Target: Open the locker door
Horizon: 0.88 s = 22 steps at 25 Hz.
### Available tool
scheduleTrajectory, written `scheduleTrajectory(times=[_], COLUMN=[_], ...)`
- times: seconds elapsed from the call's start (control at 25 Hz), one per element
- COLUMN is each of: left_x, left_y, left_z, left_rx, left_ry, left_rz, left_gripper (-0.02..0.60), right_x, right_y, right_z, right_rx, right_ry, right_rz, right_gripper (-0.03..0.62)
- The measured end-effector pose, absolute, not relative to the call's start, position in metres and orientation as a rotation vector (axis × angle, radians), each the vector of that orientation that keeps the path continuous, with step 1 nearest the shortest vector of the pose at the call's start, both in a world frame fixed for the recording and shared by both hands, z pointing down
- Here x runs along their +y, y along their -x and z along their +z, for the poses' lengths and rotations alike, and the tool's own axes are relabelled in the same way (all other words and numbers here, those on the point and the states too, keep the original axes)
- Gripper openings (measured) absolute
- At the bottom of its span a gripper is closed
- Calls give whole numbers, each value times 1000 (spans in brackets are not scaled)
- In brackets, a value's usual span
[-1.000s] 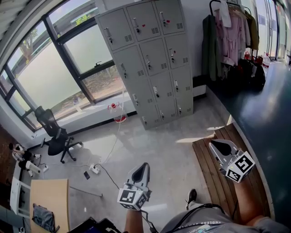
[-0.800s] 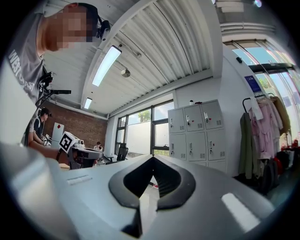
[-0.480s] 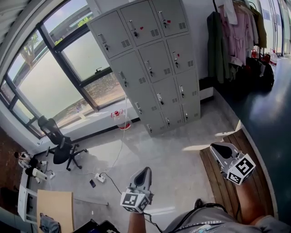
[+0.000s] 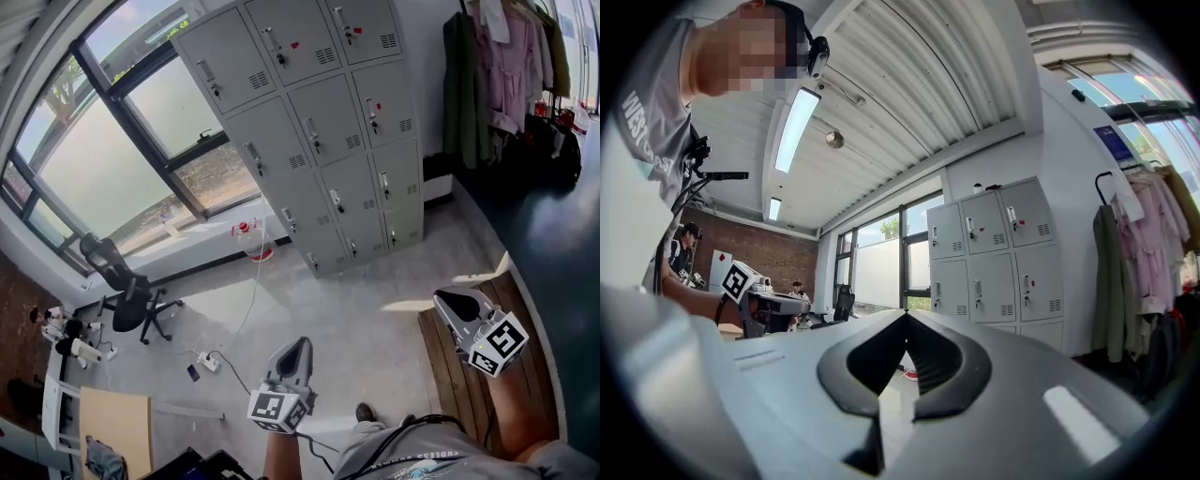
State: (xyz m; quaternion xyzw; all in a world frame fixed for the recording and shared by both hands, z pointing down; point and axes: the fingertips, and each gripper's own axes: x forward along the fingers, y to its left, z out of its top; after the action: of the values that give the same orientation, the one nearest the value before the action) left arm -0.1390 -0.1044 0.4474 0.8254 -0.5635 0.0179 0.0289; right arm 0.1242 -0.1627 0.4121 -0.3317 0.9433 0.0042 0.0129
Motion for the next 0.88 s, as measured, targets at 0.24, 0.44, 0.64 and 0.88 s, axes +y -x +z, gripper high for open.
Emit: scheduleTrajectory(times=[0.24, 0.44, 0.64, 0.88], left_x=[-157, -216, -279, -347], left_y=[143, 165, 193, 237], left_z=[464, 461, 462, 462], left_rx=[-1676, -1656, -1633, -1595], left_ry=[-2574, -2583, -2614, -2643], left_rz=[81, 62, 49, 40], left_gripper=[8, 8, 6, 6], right_x=[-211, -262, -317, -383], right_y=[-116, -99, -74, -34], right_z=[425, 425, 422, 425], right_rx=[2929, 2919, 2894, 2872], right_ry=[1065, 1105, 1148, 1210], right_rz=[-4, -11, 9, 20], right_gripper=[-6, -6, -6, -6])
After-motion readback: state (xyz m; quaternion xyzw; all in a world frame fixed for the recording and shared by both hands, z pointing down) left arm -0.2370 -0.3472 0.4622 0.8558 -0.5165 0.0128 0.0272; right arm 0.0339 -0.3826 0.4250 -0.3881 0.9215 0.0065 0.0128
